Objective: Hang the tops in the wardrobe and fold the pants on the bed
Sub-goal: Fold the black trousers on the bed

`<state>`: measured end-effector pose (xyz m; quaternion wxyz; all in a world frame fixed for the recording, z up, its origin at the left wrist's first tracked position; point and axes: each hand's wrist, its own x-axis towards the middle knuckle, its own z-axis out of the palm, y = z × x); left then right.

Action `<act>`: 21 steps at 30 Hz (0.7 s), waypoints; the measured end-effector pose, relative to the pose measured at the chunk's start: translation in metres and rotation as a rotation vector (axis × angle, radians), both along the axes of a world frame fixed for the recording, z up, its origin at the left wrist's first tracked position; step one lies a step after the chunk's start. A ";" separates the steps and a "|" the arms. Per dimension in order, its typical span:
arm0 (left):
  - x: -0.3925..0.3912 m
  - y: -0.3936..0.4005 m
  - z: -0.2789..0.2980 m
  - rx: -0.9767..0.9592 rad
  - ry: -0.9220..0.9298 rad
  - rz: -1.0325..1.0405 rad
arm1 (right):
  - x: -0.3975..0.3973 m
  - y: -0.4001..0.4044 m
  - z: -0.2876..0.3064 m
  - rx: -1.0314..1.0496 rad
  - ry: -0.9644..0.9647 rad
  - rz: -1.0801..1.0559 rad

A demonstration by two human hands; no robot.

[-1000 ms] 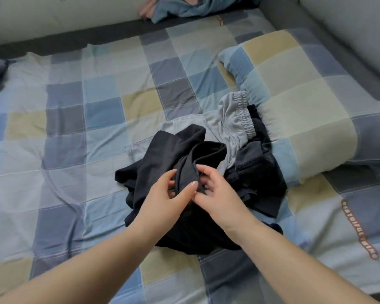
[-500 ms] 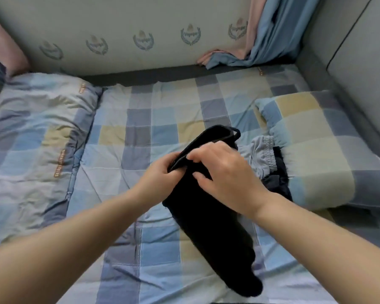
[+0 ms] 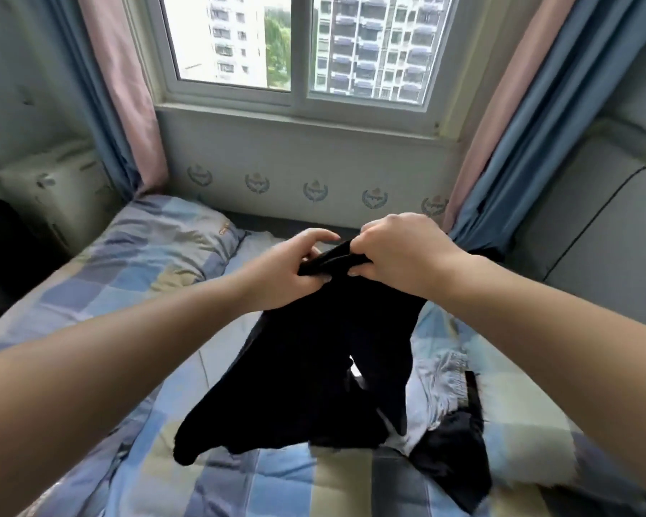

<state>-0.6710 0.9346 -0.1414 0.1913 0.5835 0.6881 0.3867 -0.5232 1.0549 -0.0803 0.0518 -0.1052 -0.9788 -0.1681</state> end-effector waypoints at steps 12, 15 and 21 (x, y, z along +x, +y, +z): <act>-0.094 -0.132 0.039 0.334 0.356 0.301 | -0.030 -0.052 0.174 0.279 0.158 -0.132; -0.121 -0.164 0.045 0.370 0.693 0.207 | -0.041 -0.066 0.197 0.287 0.209 -0.175; -0.147 -0.206 0.059 0.226 1.024 0.204 | -0.071 -0.090 0.226 0.299 0.276 -0.234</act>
